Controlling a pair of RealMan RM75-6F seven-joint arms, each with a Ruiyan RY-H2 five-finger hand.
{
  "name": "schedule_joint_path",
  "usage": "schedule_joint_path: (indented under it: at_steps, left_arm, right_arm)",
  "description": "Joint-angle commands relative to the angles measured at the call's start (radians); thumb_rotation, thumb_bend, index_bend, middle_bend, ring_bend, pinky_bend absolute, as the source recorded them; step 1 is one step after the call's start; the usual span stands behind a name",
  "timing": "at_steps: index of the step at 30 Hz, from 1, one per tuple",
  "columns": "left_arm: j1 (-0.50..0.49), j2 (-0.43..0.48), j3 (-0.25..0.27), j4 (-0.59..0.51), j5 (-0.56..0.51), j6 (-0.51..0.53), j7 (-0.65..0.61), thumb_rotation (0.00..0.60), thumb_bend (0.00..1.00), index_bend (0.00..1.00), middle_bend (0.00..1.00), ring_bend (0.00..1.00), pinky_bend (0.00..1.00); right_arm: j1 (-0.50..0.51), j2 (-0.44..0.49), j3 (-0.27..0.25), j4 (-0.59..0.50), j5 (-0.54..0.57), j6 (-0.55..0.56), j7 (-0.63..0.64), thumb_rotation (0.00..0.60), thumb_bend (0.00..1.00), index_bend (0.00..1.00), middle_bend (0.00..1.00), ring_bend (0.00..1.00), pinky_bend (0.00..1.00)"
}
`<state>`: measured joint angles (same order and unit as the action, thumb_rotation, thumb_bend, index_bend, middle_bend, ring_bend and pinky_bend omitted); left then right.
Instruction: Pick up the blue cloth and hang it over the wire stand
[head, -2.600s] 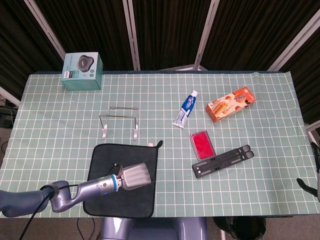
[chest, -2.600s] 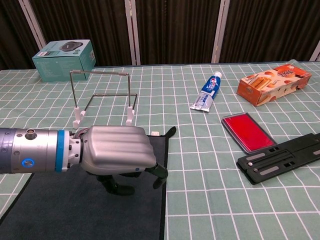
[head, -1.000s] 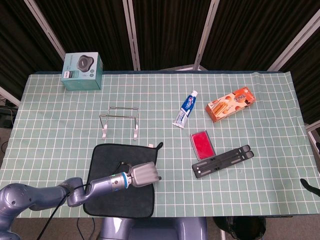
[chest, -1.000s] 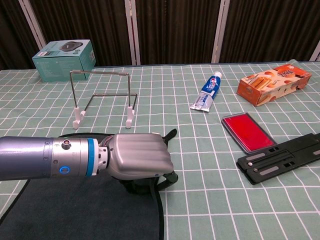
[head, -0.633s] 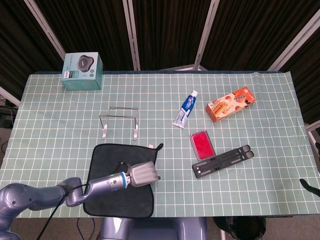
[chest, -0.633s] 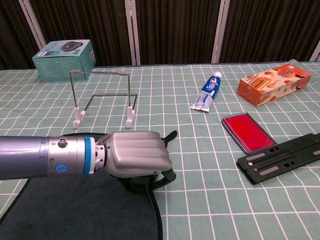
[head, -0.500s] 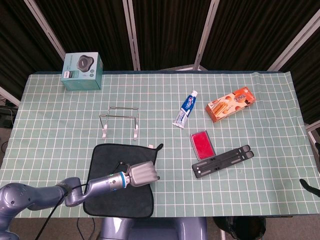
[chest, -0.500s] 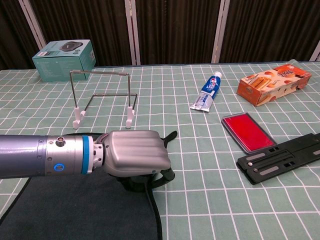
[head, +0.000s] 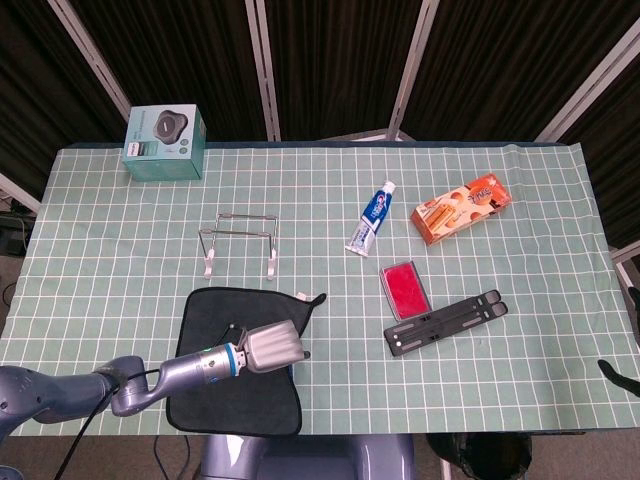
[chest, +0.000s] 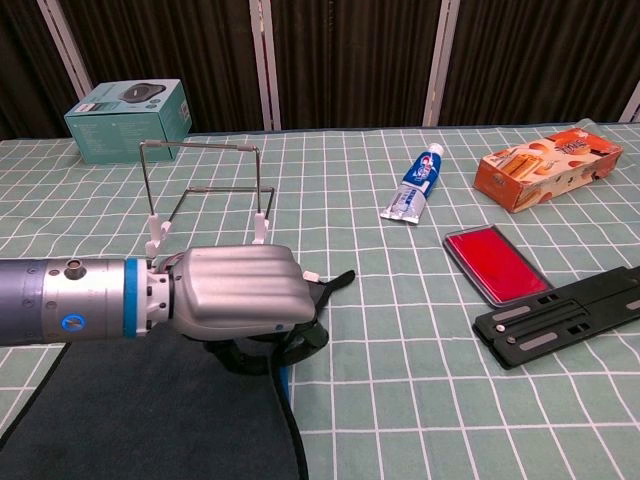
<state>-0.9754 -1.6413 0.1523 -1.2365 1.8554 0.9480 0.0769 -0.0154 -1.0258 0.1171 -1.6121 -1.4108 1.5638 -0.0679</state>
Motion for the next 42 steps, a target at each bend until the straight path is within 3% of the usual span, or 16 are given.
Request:
schedule_joint_path:
  at_steps: [1, 13, 23, 33, 42]
  left_arm:
    - [0.019, 0.033, 0.029, -0.004, 0.026, 0.043, -0.016, 0.600, 0.54, 0.70, 1.00, 1.00, 1.00]
    - [0.109, 0.126, 0.136, 0.099, 0.100, 0.209, -0.097, 0.600, 0.55, 0.73, 1.00, 1.00, 1.00]
    - [0.185, 0.136, 0.193, 0.230, 0.144, 0.319, -0.177, 0.600, 0.55, 0.75, 1.00, 1.00, 1.00]
    - [0.222, 0.144, 0.218, 0.312, 0.172, 0.385, -0.240, 0.600, 0.55, 0.75, 1.00, 1.00, 1.00]
    - [0.237, 0.181, 0.241, 0.308, 0.187, 0.399, -0.270, 0.600, 0.56, 0.75, 1.00, 1.00, 1.00]
  right_arm:
    - [0.000, 0.000, -0.002, -0.002, -0.004, 0.001, -0.002, 0.600, 0.00, 0.00, 0.00, 0.00, 0.00]
    - [0.002, -0.007, -0.010, -0.011, -0.019, 0.003, -0.026, 0.600, 0.00, 0.00, 0.00, 0.00, 0.00]
    - [0.006, -0.017, -0.015, -0.013, -0.023, -0.001, -0.055, 0.600, 0.00, 0.00, 0.00, 0.00, 0.00]
    - [0.008, -0.026, -0.017, -0.021, -0.023, -0.001, -0.085, 0.600, 0.00, 0.00, 0.00, 0.00, 0.00]
    - [0.012, -0.031, -0.016, -0.018, -0.015, -0.011, -0.093, 0.600, 0.00, 0.00, 0.00, 0.00, 0.00]
